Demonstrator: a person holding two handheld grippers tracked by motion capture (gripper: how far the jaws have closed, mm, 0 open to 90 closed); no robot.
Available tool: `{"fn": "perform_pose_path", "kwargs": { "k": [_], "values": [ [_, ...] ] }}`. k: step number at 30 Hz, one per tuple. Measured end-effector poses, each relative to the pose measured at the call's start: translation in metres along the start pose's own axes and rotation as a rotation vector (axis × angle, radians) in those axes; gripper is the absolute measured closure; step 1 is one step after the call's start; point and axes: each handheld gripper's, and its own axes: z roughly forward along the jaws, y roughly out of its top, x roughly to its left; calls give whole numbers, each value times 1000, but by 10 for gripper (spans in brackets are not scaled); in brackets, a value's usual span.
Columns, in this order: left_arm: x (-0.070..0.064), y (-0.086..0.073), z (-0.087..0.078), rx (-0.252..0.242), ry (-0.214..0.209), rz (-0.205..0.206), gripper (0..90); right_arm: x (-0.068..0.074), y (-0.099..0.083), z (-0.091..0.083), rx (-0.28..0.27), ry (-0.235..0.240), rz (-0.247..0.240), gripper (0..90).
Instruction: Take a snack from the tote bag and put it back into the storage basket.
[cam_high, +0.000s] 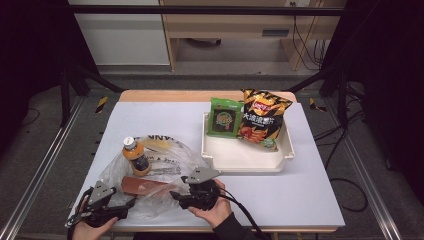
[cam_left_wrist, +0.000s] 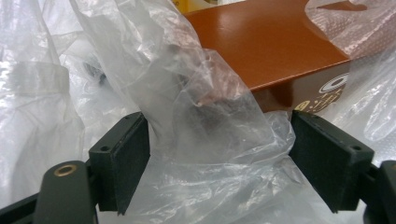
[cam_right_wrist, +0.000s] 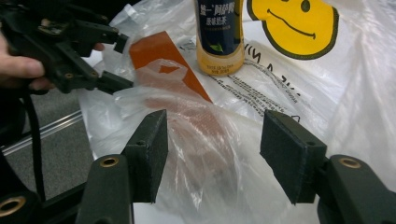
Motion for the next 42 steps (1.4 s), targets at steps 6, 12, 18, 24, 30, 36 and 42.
{"fn": "perform_pose_path", "kwargs": {
  "k": [6, 12, 18, 24, 30, 36, 42],
  "values": [
    [0, 0, 1, 5, -2, 5, 208, -3, 3, 15, 25, 10, 23, 540],
    [1, 0, 0, -4, -14, -6, 205, -3, 1, 7, 54, 48, -15, 862],
    [1, 0, 0, -5, -15, -7, 198, 7, -11, -7, 94, 119, -15, 899],
    [0, 0, 1, -3, -18, -14, 186, 9, -33, -9, 136, 157, 22, 896],
    [0, 0, 0, -7, -23, -18, 181, 6, -43, 0, 171, 86, 7, 844],
    [3, 3, -9, -67, -52, -58, 170, 6, -48, 4, 199, 42, -2, 766],
    [8, 10, -26, -154, -43, -93, 184, 6, -30, -20, 111, 62, -12, 682]
  ]
}}
